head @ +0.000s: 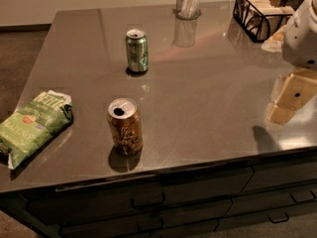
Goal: Knock green can over
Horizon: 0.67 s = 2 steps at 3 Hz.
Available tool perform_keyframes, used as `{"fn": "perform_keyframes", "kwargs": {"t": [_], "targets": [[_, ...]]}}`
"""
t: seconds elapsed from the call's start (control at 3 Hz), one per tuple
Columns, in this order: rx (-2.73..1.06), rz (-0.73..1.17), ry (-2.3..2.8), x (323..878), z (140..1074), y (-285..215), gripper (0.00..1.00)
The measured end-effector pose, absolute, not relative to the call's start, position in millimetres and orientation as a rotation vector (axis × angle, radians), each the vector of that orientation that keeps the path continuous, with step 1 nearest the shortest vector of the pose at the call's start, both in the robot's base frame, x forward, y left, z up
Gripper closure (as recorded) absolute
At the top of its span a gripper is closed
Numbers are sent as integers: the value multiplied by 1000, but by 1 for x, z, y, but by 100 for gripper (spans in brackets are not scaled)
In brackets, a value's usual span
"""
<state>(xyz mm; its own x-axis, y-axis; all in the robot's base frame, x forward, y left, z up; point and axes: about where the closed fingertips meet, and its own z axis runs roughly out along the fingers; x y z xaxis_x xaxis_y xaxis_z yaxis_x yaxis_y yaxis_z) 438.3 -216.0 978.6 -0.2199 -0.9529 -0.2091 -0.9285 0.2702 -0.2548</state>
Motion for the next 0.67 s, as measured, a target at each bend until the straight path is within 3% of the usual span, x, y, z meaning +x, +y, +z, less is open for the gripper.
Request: {"fn": "perform_keyframes", "kwargs": {"t": [0.67], "targets": [[-1708,-83,2196,453,978,-206,0]]}}
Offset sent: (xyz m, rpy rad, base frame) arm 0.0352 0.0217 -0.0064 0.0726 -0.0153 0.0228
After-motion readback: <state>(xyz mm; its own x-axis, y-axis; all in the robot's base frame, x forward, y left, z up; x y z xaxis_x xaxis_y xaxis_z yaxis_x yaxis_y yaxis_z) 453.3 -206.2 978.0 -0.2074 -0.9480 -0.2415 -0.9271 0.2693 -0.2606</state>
